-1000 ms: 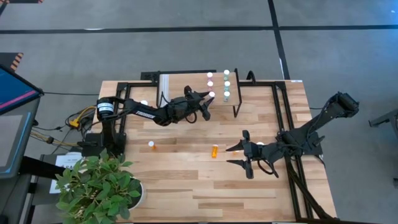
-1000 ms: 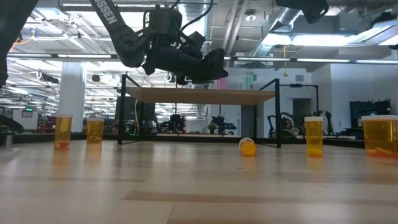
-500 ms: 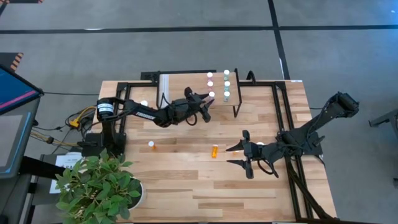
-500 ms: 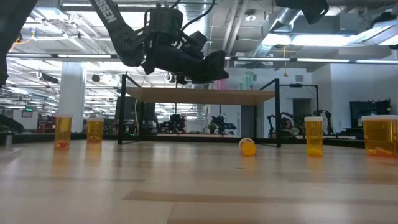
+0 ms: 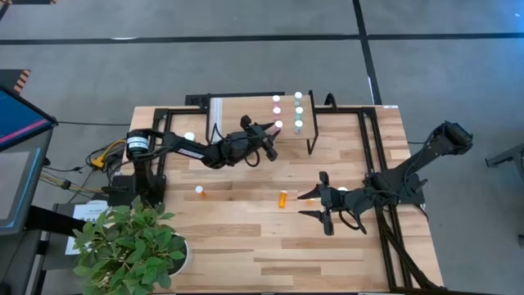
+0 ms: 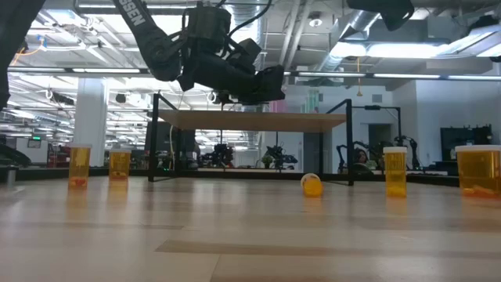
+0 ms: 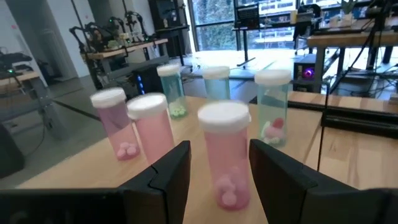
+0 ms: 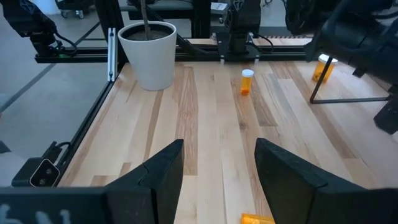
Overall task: Pick and place medicine bottles onto shelf by color
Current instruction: Put the right small orange pill bottle on the shelf
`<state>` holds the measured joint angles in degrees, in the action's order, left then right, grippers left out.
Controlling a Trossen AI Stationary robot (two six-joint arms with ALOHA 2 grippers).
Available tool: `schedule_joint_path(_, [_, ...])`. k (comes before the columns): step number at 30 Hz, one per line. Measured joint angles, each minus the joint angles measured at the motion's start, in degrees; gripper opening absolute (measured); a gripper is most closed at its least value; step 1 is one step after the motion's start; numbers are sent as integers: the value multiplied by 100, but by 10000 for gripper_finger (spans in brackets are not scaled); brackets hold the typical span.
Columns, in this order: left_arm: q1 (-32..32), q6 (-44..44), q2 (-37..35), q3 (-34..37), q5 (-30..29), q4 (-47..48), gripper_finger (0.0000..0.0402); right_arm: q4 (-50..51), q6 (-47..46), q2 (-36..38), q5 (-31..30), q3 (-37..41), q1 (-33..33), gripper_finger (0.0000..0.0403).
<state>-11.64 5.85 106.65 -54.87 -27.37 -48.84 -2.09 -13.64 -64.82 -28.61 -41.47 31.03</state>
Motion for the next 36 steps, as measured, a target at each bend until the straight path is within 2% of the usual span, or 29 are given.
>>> schedule_joint_path(6, [17, 99, -435, 0, -60, 551, 153, 55, -43, 0, 2, 0, 0, 217])
schedule_joint_path(11, [124, 285, -931, 0, -371, 1103, 153, 55, -111, 0, 1, 0, 3, 217])
schedule_joint_path(17, [427, 511, -2091, -4, -395, 1634, 153, 244, -293, 0, 2, 0, 7, 217])
schedule_joint_path(22, [844, 486, -3027, -4, -216, 2714, 153, 275, -412, 0, 2, 0, 7, 217])
schedule_joint_path(26, [1286, 353, -3485, 27, -190, 3552, 153, 511, -667, -22, -7, -2, 7, 217])
schedule_joint_path(31, [1885, 323, -3974, 878, -410, 2825, 153, 1299, -1322, -22, -967, -4, 5, 217])
schedule_joint_path(36, [2162, 207, -4545, 2256, -779, 1168, 153, 1856, -1938, -22, -1049, -4, -5, 217])
